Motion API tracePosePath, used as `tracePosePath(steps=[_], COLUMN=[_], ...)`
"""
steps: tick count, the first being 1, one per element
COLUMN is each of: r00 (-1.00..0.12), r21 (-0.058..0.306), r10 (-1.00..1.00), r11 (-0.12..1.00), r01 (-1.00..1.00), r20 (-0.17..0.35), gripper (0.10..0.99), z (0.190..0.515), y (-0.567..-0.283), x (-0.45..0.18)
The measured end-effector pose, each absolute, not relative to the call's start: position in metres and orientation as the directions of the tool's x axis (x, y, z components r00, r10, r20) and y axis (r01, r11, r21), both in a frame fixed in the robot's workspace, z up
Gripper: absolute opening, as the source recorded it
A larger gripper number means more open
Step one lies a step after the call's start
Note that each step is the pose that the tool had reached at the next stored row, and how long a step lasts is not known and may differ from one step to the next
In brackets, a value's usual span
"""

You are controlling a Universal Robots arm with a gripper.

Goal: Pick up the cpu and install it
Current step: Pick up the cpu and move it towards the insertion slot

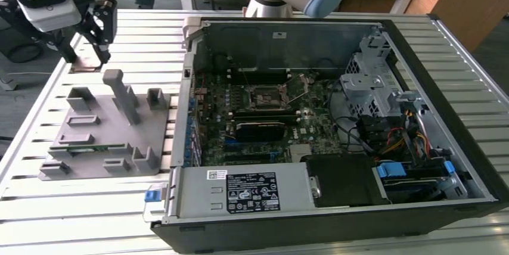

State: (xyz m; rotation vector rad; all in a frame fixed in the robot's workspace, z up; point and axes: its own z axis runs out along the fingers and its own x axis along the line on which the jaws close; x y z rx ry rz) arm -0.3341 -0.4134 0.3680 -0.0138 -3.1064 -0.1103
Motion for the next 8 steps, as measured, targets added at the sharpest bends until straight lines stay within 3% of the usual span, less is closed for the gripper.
tracePosePath(steps=[8], r00=[-0.999], r21=[0.071], r10=[0.008], r11=[0.997], r01=[0.01], r20=[0.035], gripper=[0.529], z=[0.368], y=[-0.413], x=[-0.317])
